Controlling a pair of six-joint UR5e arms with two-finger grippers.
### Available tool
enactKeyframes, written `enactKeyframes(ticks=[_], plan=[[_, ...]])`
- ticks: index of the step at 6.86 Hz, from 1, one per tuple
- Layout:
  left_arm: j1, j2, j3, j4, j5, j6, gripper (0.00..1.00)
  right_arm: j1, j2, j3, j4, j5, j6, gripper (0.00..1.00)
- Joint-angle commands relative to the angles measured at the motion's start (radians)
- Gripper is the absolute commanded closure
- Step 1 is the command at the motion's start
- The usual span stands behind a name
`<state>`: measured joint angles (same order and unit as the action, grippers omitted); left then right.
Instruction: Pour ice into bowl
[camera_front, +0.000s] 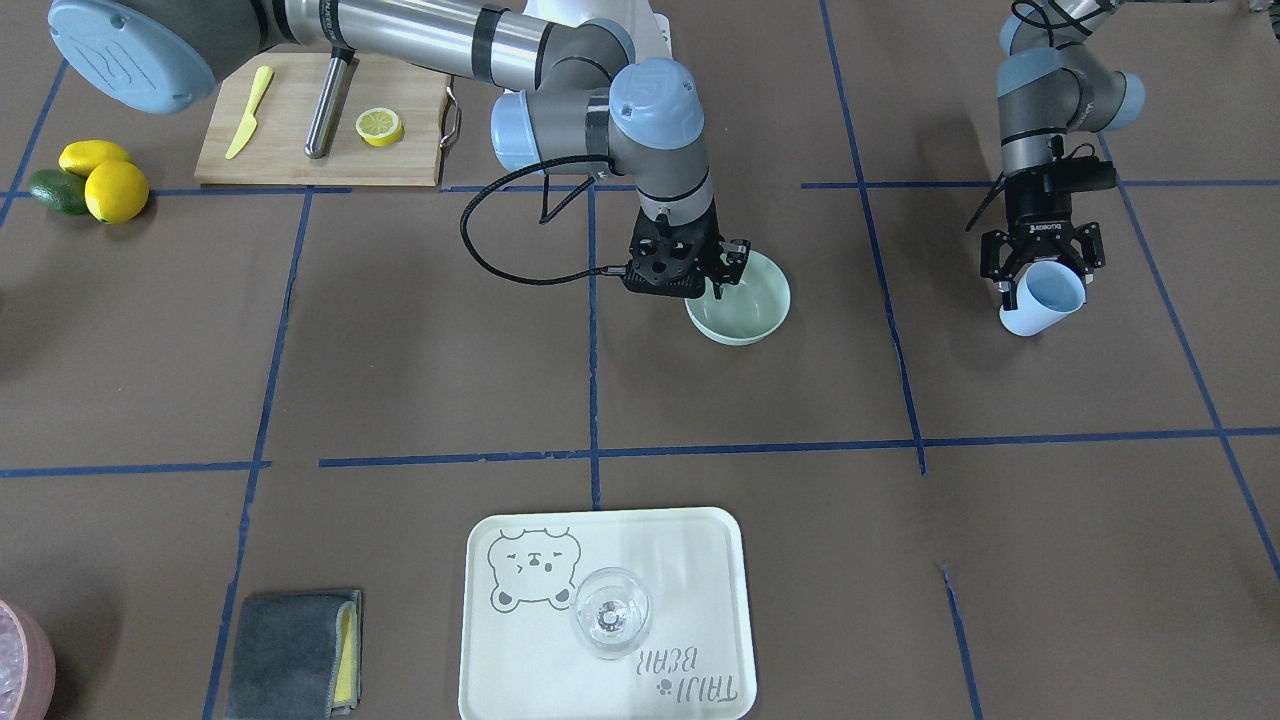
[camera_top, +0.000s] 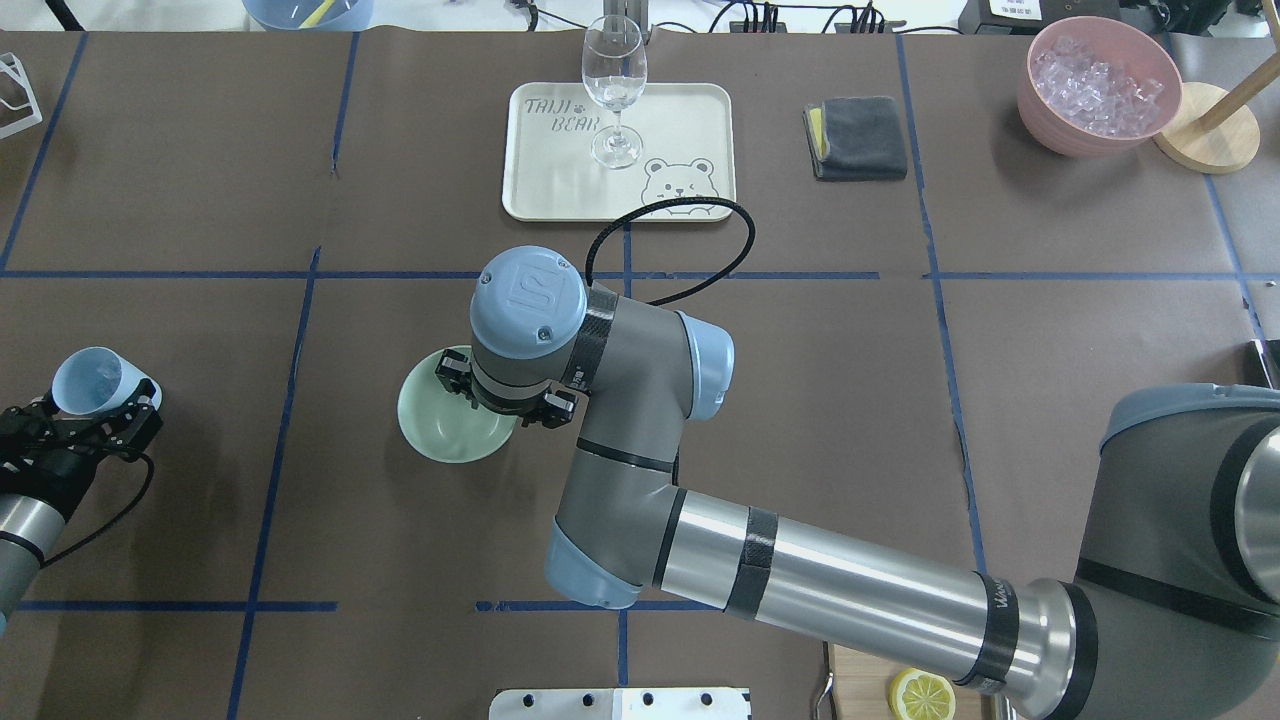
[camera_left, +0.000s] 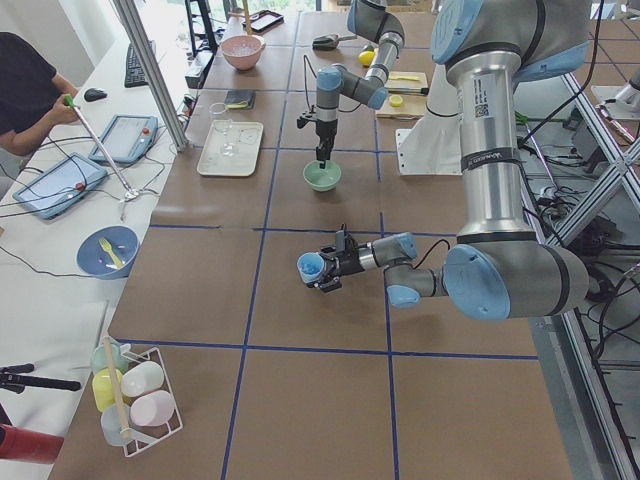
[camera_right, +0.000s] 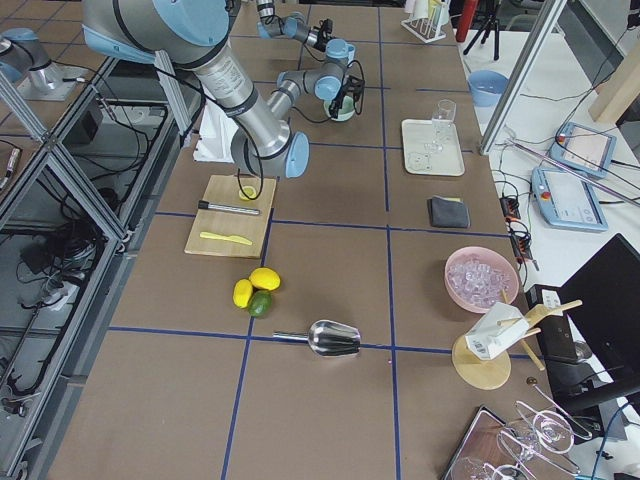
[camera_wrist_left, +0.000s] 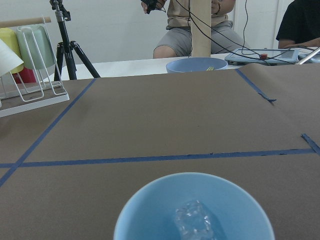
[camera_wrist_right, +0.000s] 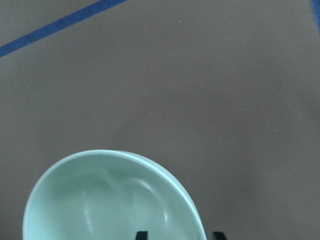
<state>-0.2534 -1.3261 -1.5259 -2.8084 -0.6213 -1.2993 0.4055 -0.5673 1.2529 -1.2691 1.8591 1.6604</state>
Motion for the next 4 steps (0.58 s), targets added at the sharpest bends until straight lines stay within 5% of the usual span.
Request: enactKeyframes(ticks=[1, 3, 4], plan=[[-0.012, -0.019, 0.022, 0.003, 0.0, 0.002, 0.0, 0.001, 0.001, 0.008, 0.007, -0.009, 0.007, 0.0], [-0.023, -0.041, 0.044, 0.001, -0.002, 0.017, 0.06, 0.031, 0.0, 0.016, -0.001, 0.021, 0.004, 0.0], [-0.03, -0.044, 0.044, -0.006, -0.005, 0.041, 0.53, 0.056, -0.003, 0.017, -0.004, 0.044, 0.004, 0.0]])
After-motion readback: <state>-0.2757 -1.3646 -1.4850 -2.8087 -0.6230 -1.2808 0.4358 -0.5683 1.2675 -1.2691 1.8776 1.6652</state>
